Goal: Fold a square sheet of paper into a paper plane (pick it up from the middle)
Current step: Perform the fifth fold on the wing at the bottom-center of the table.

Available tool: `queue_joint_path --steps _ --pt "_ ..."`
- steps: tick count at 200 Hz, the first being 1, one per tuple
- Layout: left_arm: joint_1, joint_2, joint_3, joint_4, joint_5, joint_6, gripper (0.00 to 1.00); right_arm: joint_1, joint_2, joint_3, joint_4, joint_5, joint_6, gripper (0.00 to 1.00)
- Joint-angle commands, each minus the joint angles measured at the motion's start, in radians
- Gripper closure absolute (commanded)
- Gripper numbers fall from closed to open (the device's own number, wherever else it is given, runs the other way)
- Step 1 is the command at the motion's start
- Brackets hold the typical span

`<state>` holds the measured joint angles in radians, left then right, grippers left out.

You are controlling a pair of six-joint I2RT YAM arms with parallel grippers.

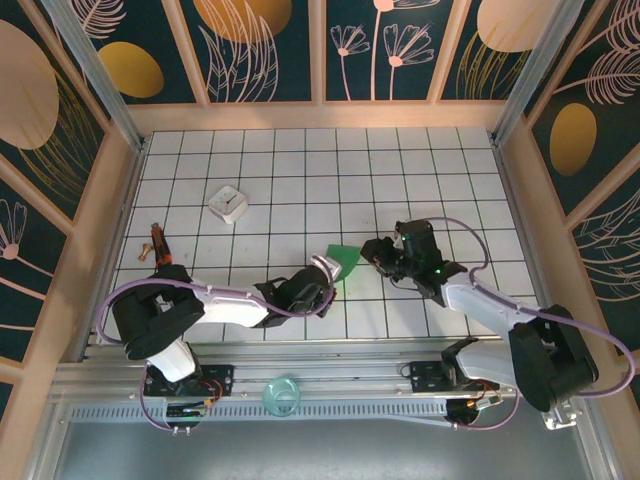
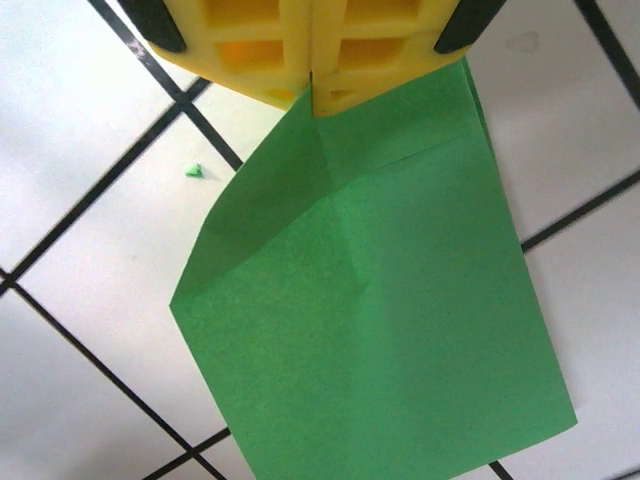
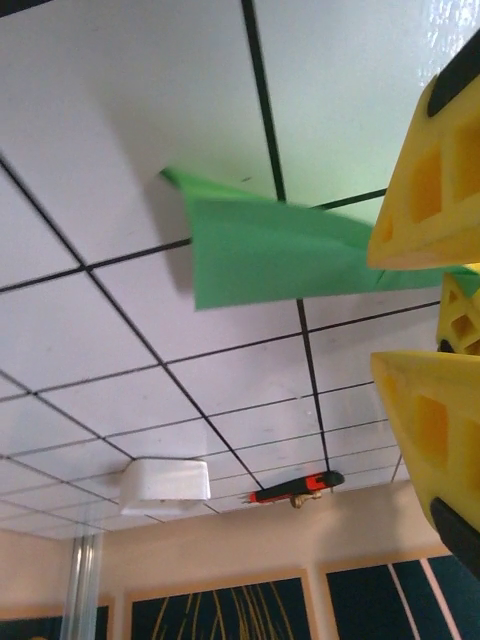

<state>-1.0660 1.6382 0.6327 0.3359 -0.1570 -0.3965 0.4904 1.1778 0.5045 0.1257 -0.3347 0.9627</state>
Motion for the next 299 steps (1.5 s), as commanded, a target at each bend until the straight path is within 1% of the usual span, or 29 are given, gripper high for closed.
queue_joint_path --steps 1,32,62,100,118,142,185,206,221,240,254,269,299 --pt "0.019 -0.033 -0.029 0.108 0.091 -0.089 1.0 -0.007 -0.004 0.048 -0.05 0.024 -0.17 0.72" --pt "0.074 -0.04 -0.086 0.23 0.229 -0.224 1.0 -0.006 0.028 0.104 -0.084 0.01 -0.289 0.71" --pt "0.11 -0.026 -0.156 0.375 0.327 -0.359 1.0 -0.006 0.051 0.124 -0.097 0.0 -0.344 0.71" --pt "0.138 0.013 -0.213 0.535 0.409 -0.499 1.0 -0.005 0.084 0.121 -0.076 -0.044 -0.377 0.71" --pt "0.15 0.027 -0.247 0.62 0.431 -0.57 1.0 0.0 0.091 0.111 -0.06 -0.058 -0.387 0.71" --pt "0.156 0.059 -0.267 0.691 0.458 -0.632 1.0 0.009 0.096 0.101 -0.046 -0.066 -0.396 0.71" --pt "0.167 0.117 -0.287 0.738 0.48 -0.696 1.0 0.043 0.109 0.079 -0.012 -0.079 -0.415 0.72" --pt "0.172 0.139 -0.287 0.753 0.494 -0.718 1.0 0.051 0.124 0.071 0.006 -0.082 -0.425 0.72" --pt "0.176 0.157 -0.288 0.78 0.509 -0.737 1.0 0.082 0.14 0.085 -0.022 -0.05 -0.435 0.71" --pt "0.176 0.173 -0.289 0.795 0.52 -0.749 1.0 0.08 0.166 0.114 -0.102 0.035 -0.421 0.7" --pt "0.178 0.173 -0.292 0.796 0.522 -0.75 1.0 0.069 0.181 0.134 -0.154 0.072 -0.407 0.67" --pt "0.179 0.17 -0.292 0.791 0.523 -0.748 1.0 0.063 0.194 0.142 -0.168 0.078 -0.376 0.64" --pt "0.178 0.17 -0.288 0.777 0.528 -0.743 1.0 0.062 0.231 0.17 -0.182 0.063 -0.349 0.61"
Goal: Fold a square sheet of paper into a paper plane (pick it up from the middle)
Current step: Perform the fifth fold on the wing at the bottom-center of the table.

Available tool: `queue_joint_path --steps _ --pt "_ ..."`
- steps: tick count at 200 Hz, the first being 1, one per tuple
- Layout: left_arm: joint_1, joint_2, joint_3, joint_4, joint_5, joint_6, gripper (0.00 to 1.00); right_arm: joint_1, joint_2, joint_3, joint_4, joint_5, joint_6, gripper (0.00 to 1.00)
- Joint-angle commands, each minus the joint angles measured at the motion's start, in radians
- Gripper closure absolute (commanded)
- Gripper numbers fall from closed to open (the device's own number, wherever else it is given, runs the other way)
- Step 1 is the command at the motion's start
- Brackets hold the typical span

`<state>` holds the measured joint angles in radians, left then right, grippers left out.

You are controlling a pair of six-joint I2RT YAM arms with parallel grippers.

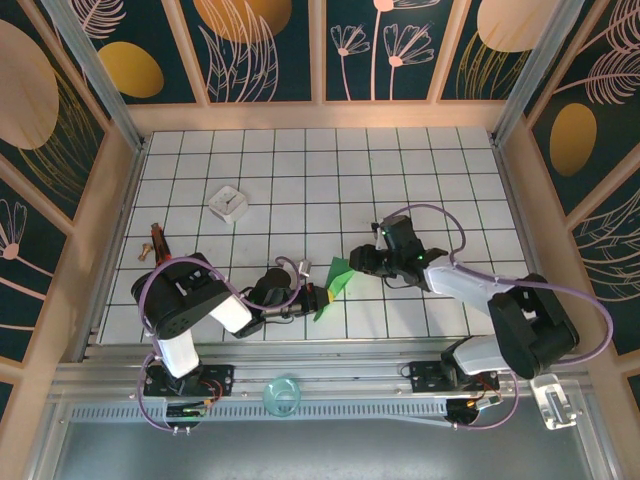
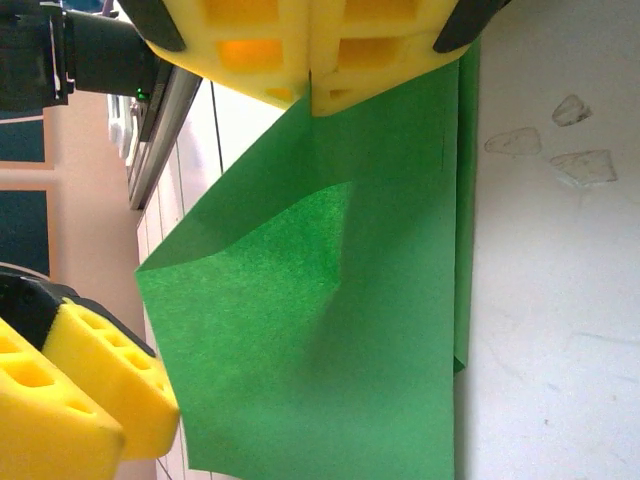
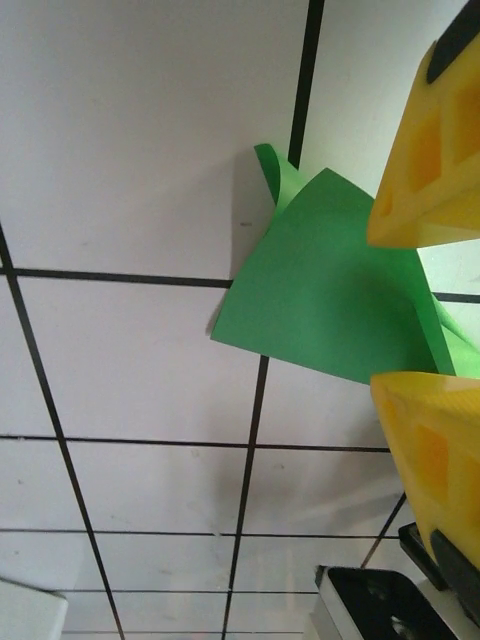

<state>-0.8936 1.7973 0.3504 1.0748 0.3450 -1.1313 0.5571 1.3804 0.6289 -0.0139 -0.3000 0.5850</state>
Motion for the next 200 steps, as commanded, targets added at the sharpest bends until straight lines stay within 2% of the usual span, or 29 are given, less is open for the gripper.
queue_joint_path --steps 1,21,44,63,98,140,178,200 --pt "0.006 0.011 -0.005 0.037 0.026 -0.008 1.0 -0.019 0.03 0.046 -0.042 0.027 0.029 0.61" --pt "0.006 0.011 0.0 0.027 0.026 -0.005 1.0 -0.044 0.028 0.059 -0.082 0.041 0.032 0.61" --pt "0.006 0.017 0.001 0.025 0.025 -0.005 1.0 -0.083 -0.044 0.049 -0.137 0.09 0.015 0.61" --pt "0.006 0.018 0.002 0.026 0.027 -0.004 1.0 -0.113 -0.073 0.04 -0.153 0.076 0.016 0.59" --pt "0.006 0.021 0.003 0.026 0.032 -0.004 1.0 -0.097 -0.011 0.031 -0.093 0.002 0.051 0.58" --pt "0.006 0.027 0.006 0.03 0.039 -0.004 1.0 -0.059 0.099 0.092 -0.087 -0.01 0.055 0.58" --pt "0.006 0.03 0.006 0.033 0.045 -0.002 1.0 -0.049 0.145 0.098 -0.049 -0.024 0.079 0.62" --pt "0.006 0.03 0.003 0.034 0.046 -0.002 1.0 -0.049 0.151 0.107 -0.046 -0.012 0.086 0.69"
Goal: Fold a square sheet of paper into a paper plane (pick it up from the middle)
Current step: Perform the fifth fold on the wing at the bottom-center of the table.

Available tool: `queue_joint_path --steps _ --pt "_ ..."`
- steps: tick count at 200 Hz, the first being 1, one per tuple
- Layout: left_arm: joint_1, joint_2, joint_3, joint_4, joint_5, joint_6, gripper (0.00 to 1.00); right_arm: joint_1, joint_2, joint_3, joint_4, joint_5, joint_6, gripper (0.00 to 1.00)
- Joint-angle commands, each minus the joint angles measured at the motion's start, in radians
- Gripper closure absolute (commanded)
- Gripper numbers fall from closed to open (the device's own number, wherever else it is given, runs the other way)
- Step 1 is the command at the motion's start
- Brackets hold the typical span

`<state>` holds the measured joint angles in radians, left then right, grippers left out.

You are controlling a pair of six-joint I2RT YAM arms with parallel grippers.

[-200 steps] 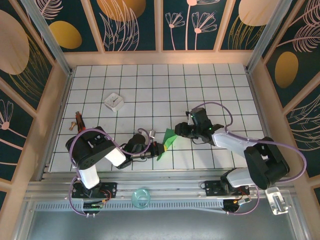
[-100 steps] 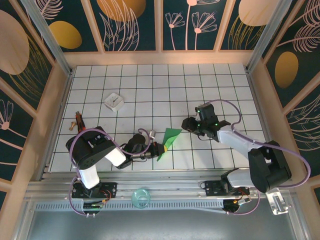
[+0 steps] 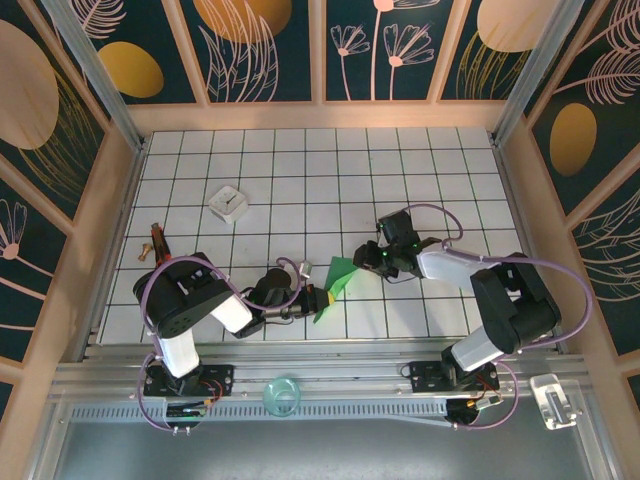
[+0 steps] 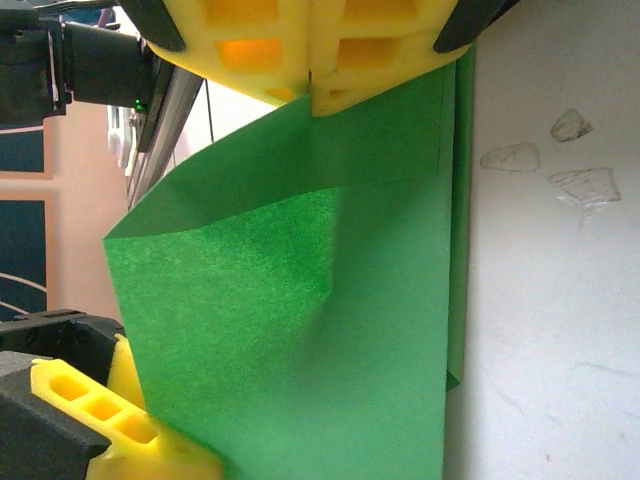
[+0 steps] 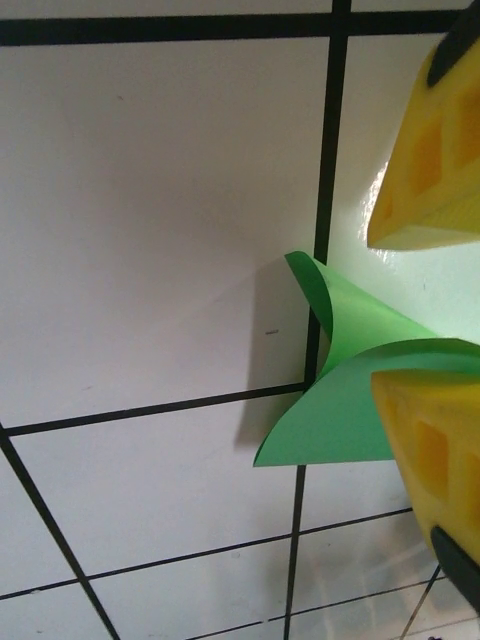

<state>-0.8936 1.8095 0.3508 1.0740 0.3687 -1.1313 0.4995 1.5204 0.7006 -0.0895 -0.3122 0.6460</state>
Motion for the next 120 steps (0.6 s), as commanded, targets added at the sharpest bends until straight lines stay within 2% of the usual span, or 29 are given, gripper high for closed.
queue_joint_path --steps 1,34,120 --pt "0.006 0.017 0.002 0.035 0.022 -0.001 1.0 0.008 0.012 0.035 0.03 0.001 0.025 0.69" --pt "0.006 0.017 0.004 0.032 0.029 0.002 1.0 0.008 0.022 0.047 0.022 0.016 0.029 0.82" --pt "0.006 0.017 0.001 0.021 0.039 0.017 1.0 -0.001 0.048 0.077 -0.026 0.064 0.002 1.0"
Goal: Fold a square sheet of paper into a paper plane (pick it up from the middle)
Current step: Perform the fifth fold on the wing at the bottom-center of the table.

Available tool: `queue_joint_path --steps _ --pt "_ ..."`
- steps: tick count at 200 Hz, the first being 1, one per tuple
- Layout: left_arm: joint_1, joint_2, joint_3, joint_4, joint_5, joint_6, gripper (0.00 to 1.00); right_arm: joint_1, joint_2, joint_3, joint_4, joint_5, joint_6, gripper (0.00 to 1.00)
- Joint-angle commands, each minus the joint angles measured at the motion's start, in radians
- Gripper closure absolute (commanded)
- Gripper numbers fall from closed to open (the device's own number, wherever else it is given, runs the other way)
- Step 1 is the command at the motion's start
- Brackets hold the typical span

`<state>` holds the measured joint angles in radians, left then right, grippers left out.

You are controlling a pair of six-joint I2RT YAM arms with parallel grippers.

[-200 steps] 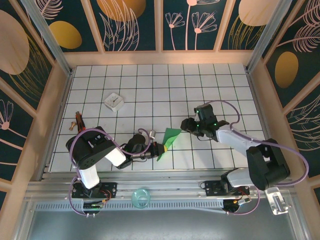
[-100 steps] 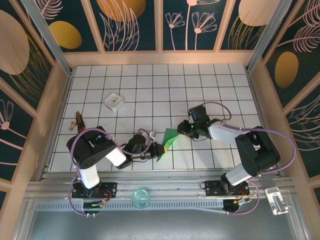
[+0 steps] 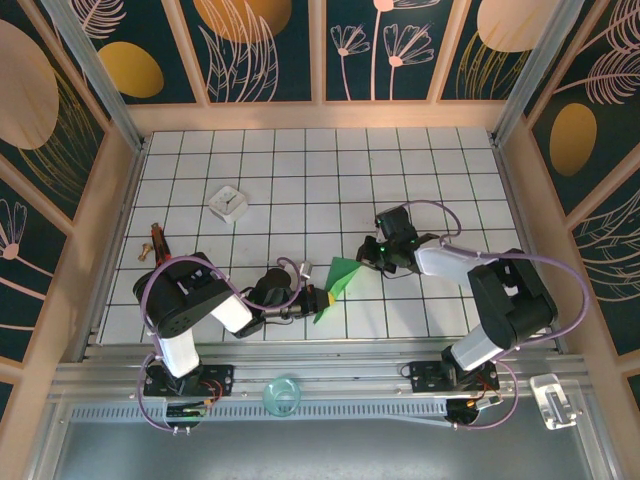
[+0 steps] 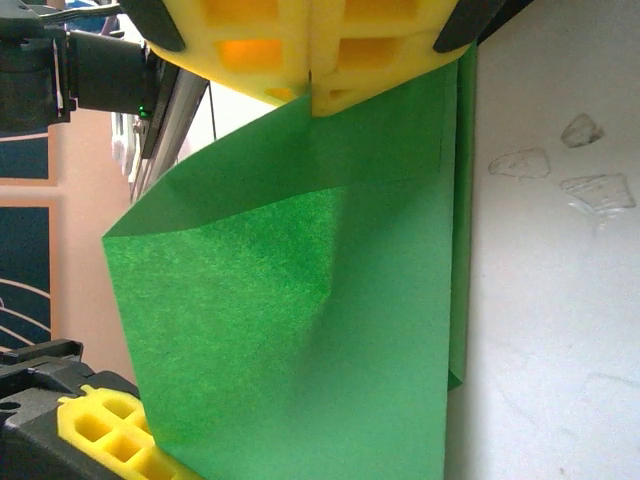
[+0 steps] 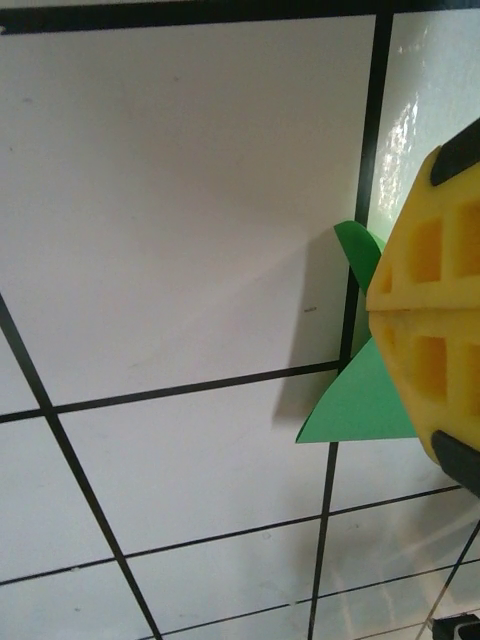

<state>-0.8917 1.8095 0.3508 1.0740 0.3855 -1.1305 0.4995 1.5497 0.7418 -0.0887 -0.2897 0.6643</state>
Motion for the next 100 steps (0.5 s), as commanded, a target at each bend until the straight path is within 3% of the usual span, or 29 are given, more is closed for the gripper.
queue_joint_path --steps 1,100 --pt "0.004 0.017 0.0 0.02 0.023 0.017 1.0 -0.002 0.018 0.036 -0.028 0.042 -0.017 1.0" --pt "0.004 0.018 0.003 0.006 0.044 0.045 1.0 -0.037 0.059 0.074 -0.075 0.028 -0.077 1.0"
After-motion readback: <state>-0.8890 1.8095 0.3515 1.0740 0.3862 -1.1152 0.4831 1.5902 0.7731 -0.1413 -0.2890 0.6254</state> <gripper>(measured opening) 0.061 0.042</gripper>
